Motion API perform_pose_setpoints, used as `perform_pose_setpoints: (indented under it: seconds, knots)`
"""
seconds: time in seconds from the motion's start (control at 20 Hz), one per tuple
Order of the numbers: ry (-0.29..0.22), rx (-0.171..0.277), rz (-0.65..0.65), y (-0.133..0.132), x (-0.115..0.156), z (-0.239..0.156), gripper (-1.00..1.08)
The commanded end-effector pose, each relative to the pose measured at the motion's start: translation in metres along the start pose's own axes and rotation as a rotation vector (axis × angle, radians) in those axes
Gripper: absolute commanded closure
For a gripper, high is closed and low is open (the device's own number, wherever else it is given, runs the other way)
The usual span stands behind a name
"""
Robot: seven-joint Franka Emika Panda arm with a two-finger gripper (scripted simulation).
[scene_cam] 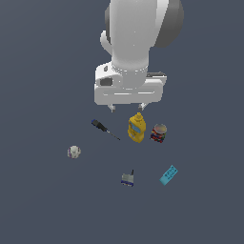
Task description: Pick up a designated object from a clutter of objects.
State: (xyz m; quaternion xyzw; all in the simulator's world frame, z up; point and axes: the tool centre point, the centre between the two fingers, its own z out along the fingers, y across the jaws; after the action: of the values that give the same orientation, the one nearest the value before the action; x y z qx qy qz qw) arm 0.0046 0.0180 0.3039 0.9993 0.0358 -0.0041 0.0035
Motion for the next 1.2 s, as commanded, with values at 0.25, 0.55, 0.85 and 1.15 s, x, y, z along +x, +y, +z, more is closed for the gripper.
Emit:
perform_pose_setpoints:
  seconds: [0.25, 0.55, 0.85, 1.15]
  knots:
    - [0.011, 0.013, 0.007, -0.007, 0.004, -0.004, -0.92]
    - [0.028, 0.033, 0.014, -0.017, 0.01, -0.01, -0.92]
    - [0.026, 0.031, 0.026, -0.018, 0.012, -0.007, -0.92]
    - [0.024, 0.032, 0.073, -0.025, 0.024, 0.001, -0.92]
